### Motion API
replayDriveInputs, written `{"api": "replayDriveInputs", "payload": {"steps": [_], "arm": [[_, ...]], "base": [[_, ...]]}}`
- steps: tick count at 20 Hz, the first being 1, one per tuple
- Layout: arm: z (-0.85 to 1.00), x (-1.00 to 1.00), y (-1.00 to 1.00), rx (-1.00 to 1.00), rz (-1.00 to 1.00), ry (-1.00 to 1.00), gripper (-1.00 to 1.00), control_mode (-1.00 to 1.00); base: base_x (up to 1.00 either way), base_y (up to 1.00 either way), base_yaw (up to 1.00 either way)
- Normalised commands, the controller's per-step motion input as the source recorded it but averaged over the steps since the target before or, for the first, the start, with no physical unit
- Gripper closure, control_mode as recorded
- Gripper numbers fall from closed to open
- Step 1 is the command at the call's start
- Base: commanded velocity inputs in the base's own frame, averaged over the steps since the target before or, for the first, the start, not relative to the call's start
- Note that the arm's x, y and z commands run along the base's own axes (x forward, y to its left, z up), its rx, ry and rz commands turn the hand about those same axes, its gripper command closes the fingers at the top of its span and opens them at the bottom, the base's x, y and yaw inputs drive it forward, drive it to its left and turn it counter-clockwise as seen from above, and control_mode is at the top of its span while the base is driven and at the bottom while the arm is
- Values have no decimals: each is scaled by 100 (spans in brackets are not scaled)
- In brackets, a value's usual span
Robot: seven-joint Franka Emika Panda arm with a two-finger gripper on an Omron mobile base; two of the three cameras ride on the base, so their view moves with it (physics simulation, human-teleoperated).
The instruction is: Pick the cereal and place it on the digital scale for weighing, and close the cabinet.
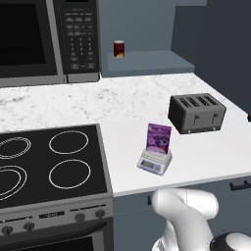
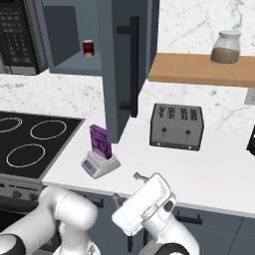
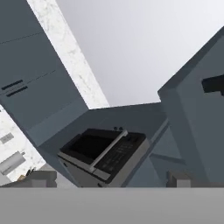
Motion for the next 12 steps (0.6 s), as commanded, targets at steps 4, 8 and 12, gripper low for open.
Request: {"api": "replayDriveInputs", "payload": {"steps": [4, 8, 12], "arm": [[57, -10, -53, 0, -2, 2, -100, -100], [57, 5, -36, 0, -2, -1, -100, -100], [33, 43, -22, 1, -1, -5, -100, -100]], "base": [[0, 0, 0], [0, 0, 0], [0, 0, 0]]}}
